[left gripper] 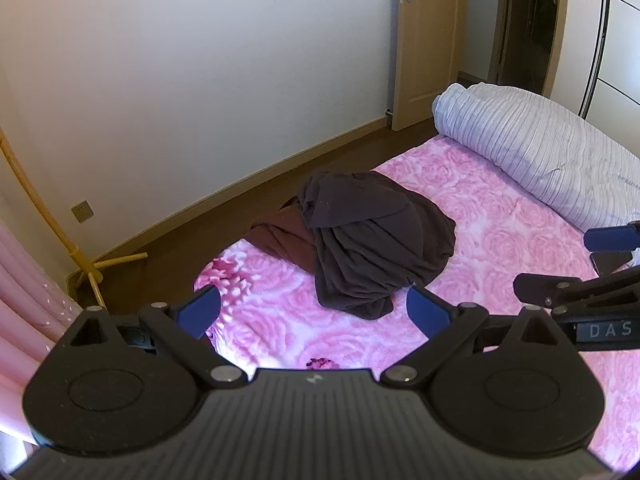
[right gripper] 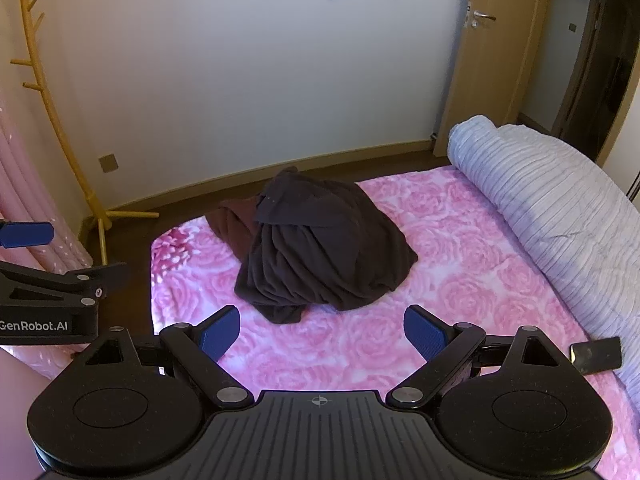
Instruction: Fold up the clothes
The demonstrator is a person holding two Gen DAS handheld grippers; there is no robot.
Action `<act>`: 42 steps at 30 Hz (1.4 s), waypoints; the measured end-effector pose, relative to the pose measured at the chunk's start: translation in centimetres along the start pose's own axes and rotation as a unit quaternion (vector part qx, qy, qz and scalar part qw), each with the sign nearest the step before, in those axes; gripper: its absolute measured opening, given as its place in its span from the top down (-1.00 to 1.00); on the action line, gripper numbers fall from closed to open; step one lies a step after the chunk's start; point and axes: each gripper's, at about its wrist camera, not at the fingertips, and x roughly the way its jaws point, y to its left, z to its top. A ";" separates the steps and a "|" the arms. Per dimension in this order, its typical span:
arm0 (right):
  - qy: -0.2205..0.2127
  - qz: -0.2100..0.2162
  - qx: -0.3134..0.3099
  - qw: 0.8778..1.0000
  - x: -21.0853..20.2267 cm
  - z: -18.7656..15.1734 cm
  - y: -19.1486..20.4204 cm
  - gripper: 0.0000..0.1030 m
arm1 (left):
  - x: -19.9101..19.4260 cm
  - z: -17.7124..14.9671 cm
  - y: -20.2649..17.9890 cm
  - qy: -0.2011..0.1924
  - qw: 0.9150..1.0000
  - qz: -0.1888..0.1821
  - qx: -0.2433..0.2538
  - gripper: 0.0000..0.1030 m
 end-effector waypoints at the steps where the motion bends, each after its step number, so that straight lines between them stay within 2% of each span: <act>1: 0.001 0.001 -0.001 1.000 0.1 0.1 0.0 -0.78 | 0.0 0.0 0.1 0.001 1.000 -0.001 -0.002 -0.90; 11: 0.006 0.007 -0.009 1.000 0.8 0.8 -0.3 -0.78 | 0.2 -0.3 -0.1 0.006 1.000 -0.003 -0.012 -0.90; 26: 0.003 0.003 -0.007 1.000 0.8 0.2 -0.8 -0.78 | 0.2 0.0 -1.4 0.007 1.000 0.000 0.012 -0.90; 42: 0.008 0.001 -0.012 1.000 1.3 0.6 -0.8 -0.78 | 0.5 0.0 -1.3 0.011 1.000 -0.003 0.012 -0.90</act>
